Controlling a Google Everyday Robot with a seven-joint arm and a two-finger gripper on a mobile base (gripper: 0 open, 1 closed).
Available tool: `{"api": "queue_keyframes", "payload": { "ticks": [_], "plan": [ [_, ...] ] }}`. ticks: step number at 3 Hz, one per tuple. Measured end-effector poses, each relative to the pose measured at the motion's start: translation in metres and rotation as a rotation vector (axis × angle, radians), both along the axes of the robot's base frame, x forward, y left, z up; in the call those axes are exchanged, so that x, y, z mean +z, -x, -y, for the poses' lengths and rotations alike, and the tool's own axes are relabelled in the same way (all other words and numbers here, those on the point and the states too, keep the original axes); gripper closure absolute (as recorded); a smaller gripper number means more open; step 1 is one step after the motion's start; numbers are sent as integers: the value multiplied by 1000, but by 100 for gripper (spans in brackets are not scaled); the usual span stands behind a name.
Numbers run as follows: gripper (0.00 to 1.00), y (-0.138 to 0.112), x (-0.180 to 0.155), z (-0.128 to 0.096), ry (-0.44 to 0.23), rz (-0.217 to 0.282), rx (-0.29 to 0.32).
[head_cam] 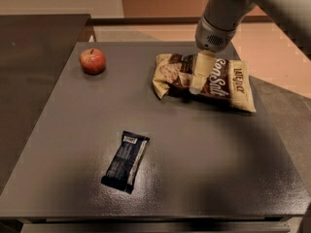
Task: Pick brown chip bag
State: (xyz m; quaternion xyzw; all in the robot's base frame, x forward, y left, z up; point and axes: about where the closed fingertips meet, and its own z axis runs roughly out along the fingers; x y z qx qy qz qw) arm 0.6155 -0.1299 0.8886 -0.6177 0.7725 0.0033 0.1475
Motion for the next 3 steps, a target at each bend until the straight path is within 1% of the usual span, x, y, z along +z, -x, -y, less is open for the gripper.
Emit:
{"api": "queue_keyframes", "payload": {
  "ticks": [1, 2, 3],
  "plan": [
    [0, -11, -15, -16, 22, -41, 27],
    [0, -16, -26, -23, 53, -87, 35],
    [17, -20, -34, -27, 82, -142, 42]
  ]
}}
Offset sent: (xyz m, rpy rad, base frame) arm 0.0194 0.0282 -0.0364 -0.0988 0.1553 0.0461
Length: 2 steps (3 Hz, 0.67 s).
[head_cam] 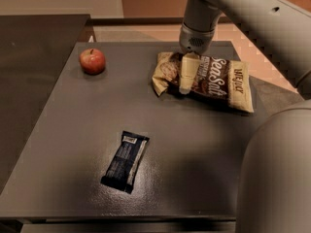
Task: Pick brown chip bag
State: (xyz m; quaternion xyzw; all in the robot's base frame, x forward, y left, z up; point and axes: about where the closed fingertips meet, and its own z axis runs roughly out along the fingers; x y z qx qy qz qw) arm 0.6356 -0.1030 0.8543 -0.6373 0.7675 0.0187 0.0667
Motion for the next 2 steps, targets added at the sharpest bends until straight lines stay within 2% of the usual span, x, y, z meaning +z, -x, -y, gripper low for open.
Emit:
{"api": "queue_keyframes", "payload": {
  "ticks": [1, 2],
  "plan": [
    [41, -3, 2, -1, 14, -27, 3],
    [65, -4, 13, -3, 1, -22, 10]
  ]
}}
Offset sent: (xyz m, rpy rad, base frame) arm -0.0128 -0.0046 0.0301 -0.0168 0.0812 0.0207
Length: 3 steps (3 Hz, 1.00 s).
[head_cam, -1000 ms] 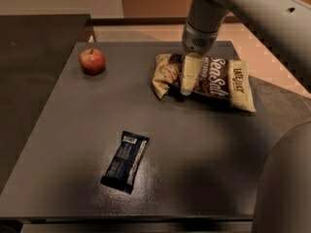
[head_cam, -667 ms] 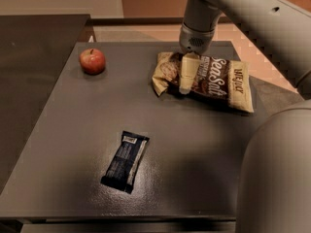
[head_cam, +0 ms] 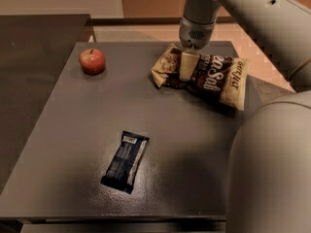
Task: Pick brown chip bag
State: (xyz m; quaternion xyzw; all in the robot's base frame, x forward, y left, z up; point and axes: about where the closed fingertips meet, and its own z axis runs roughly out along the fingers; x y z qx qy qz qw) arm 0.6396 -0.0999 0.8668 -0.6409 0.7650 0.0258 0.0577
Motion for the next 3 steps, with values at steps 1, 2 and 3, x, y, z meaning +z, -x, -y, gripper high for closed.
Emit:
{"api": "queue_keyframes", "payload": {
  "ticks": [1, 2, 3],
  "plan": [
    [88, 0, 16, -4, -21, 17, 11],
    [100, 3, 48, -11, -57, 61, 43],
    [100, 0, 91, -18, -90, 138, 82]
  ]
}}
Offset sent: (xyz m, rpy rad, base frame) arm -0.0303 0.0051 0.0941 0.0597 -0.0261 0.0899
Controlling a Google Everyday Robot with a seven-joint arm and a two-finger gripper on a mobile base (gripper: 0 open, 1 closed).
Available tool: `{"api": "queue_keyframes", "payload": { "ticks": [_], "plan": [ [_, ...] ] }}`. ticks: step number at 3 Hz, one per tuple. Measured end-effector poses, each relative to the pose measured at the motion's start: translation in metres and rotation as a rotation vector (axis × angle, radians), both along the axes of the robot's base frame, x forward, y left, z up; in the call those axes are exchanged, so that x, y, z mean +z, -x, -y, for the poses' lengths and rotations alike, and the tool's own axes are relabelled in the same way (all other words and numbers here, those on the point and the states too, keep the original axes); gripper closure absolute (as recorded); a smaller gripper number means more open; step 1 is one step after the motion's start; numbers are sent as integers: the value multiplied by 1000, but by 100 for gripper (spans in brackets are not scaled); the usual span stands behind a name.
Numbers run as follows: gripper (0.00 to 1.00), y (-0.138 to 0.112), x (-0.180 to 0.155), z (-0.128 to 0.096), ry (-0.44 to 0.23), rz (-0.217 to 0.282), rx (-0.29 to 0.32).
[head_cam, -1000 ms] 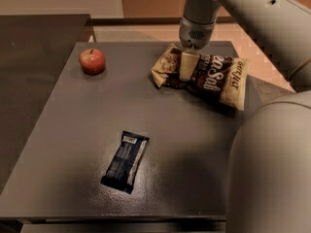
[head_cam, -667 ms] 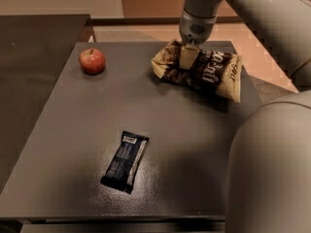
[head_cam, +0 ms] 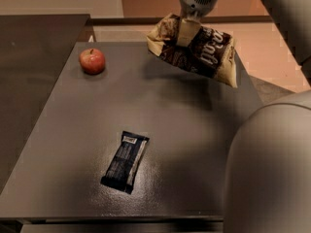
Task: Pick brown chip bag
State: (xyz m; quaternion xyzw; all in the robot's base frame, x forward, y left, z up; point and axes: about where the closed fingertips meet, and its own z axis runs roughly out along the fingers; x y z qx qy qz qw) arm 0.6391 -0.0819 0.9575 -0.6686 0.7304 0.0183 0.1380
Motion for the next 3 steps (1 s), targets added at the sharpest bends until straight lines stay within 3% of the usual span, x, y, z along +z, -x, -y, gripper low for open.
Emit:
{"api": "queue_keyframes", "payload": {
  "ticks": [2, 3],
  "plan": [
    [100, -7, 80, -17, -46, 178, 82],
    [100, -18, 84, -21, -64, 216, 78]
  ]
}}
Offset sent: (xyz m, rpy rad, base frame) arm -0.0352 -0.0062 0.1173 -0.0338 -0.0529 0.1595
